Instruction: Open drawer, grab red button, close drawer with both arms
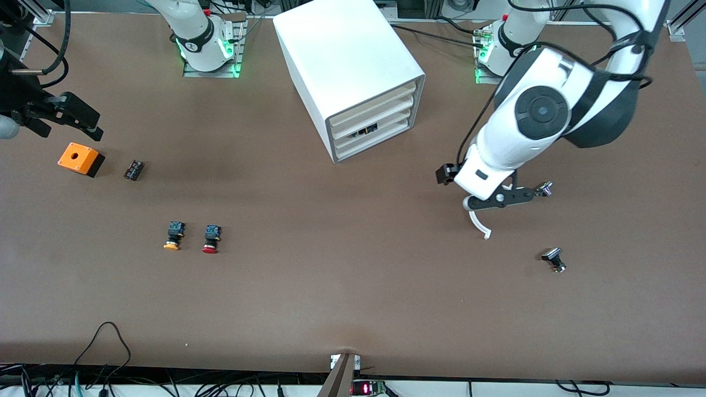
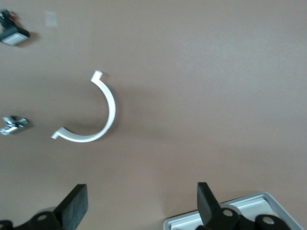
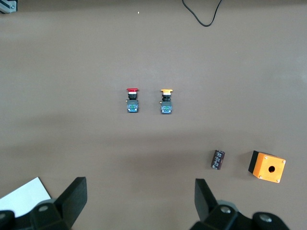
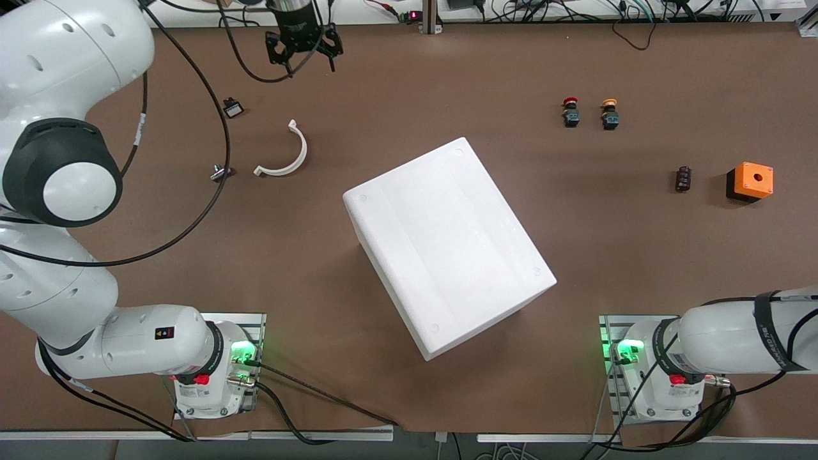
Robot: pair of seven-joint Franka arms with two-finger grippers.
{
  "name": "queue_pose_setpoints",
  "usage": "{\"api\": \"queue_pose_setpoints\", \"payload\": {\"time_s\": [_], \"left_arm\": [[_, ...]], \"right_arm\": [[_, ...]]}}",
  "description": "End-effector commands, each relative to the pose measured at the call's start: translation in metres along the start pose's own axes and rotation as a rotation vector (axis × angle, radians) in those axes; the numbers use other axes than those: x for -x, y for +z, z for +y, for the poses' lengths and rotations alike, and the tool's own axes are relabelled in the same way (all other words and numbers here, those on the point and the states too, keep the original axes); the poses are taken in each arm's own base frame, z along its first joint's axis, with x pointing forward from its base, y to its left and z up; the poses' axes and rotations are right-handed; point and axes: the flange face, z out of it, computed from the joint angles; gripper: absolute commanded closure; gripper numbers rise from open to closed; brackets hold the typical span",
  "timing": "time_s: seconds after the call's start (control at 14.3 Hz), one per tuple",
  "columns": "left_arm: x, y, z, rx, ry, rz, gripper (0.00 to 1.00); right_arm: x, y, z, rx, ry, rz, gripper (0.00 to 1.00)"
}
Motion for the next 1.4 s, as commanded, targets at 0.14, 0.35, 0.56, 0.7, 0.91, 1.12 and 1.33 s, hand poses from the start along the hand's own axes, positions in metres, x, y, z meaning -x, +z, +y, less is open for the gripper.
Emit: {"api": "queue_pose_setpoints", "payload": {"time_s": [0.14,0.35,0.56,0.7,0.91,1.12,1.33], "left_arm": [[-0.020,-0.055,-0.059,-0.008,0.161,0.053,0.01],[-0.031,-0.084,-0.129,-0.035,0.221,0.102,0.00],[-0.018,-0.089,-0.182,0.024,0.240,0.076,0.00],[-0.010,-0.094,-0.215,0.021,0.252,0.126,0.00],[-0.002,-0.089,-0.238,0.007,0.249,0.192,0.00],[0.021,-0.100,-0.240,-0.012,0.280,0.205,0.00],[0.029,-0.097,-0.232,-0.008,0.294,0.133,0.00]], "right_arm": [[-0.001,-0.003,0.000,0.000,-0.022,0.008,0.01],[-0.001,-0.002,0.001,0.004,-0.020,0.007,0.01],[-0.001,-0.002,0.001,0.004,-0.019,0.007,0.01],[-0.001,-0.002,0.001,0.003,-0.014,0.006,0.01],[0.000,-0.002,-0.001,0.003,-0.014,0.006,0.01],[-0.001,-0.001,-0.001,0.003,-0.020,0.003,0.01],[-0.001,0.000,-0.001,0.006,-0.020,0.003,0.01]]}}
